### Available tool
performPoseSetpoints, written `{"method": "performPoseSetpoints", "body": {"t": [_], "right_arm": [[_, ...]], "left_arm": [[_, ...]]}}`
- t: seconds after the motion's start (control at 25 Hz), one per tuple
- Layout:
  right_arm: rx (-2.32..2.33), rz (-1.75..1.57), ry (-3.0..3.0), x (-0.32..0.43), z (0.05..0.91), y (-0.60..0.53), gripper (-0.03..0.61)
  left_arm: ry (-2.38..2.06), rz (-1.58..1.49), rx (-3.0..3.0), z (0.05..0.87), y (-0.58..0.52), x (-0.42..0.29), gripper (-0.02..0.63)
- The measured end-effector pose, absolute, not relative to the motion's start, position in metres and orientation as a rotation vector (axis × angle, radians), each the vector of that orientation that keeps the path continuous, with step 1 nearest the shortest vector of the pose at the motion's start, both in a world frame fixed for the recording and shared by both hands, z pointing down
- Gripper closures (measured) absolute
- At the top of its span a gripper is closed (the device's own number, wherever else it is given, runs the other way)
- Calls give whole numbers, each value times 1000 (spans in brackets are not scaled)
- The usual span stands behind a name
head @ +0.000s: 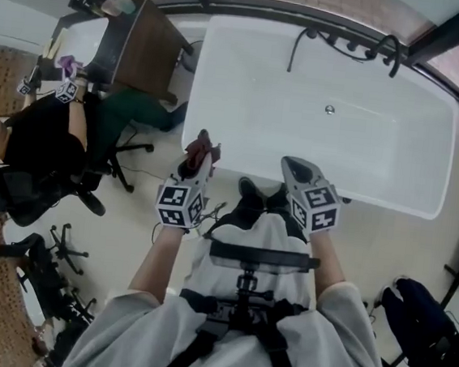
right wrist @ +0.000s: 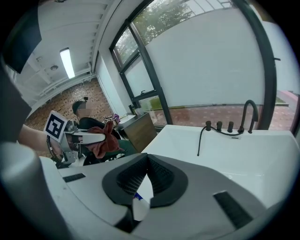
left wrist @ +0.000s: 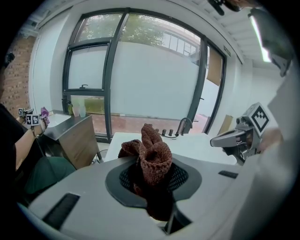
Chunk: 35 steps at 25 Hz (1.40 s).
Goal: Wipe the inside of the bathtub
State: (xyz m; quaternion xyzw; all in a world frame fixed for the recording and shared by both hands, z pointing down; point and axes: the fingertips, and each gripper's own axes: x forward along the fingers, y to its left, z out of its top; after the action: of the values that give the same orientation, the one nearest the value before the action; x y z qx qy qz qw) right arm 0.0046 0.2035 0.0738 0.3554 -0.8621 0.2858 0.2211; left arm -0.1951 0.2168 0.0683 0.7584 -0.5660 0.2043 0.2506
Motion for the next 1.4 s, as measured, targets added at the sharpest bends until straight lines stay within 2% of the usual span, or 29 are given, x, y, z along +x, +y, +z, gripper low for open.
{"method": "performPoseSetpoints", "body": {"t": [0.2,0.48,0.84,1.0,1.4], "right_arm": [[829,749,-2424,-7,80,201,572],[697,763,-2471,-21,101,191,572],[794,750,-2465,-47,115,161,572],[814,758,-2449,-80,139,154,572],[749,751,-2391,-139,252,124,572]], "left_arm": [[-1543,628,2069,74,219,-178,526],[-1610,822,2040,90,217,-187,526],[-1469,1139,2191,129,174,-214,526],[-1363,1243,2213,163,155,-230,527],[-956,1865,2311,288,119,-259,526]]}}
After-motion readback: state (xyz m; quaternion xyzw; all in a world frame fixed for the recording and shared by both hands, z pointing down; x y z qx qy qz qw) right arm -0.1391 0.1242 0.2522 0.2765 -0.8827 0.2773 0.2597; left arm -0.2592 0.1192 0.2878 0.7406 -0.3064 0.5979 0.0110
